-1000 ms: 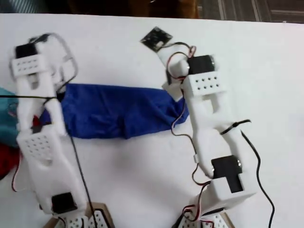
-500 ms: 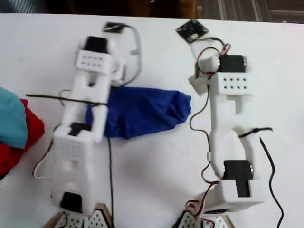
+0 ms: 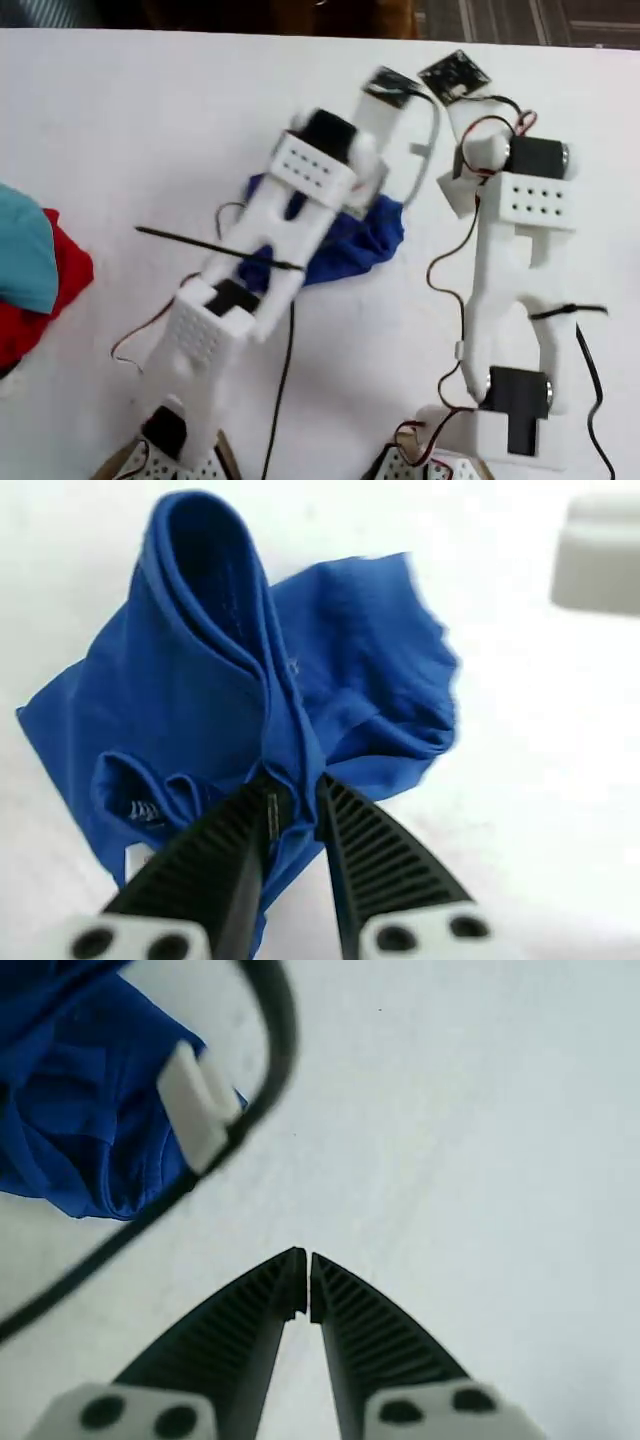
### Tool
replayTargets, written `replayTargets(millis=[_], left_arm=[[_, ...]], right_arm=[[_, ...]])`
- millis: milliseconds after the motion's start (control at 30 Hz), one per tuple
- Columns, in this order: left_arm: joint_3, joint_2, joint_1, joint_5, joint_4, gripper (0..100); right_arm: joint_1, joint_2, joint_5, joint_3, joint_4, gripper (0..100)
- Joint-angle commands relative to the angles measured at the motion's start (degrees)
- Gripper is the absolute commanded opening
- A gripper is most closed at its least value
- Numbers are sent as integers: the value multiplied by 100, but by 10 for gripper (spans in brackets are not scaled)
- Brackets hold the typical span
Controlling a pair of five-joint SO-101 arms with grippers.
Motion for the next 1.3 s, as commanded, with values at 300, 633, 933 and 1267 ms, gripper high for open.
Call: replayTargets(millis=[300, 633, 933, 1267], left_arm=[[-1569, 1240, 651, -176, -246, 28], [-2281, 1591, 809, -149, -26, 210], [-2932, 1073, 185, 431, 325, 203], [-558, -466, -1987, 633, 316, 203]], right_arm=[[462, -356, 316, -18, -101, 19], [743, -356, 343, -53, -180, 19], [998, -312, 343, -26, -189, 19], [-57, -295, 299, 615, -637, 19]])
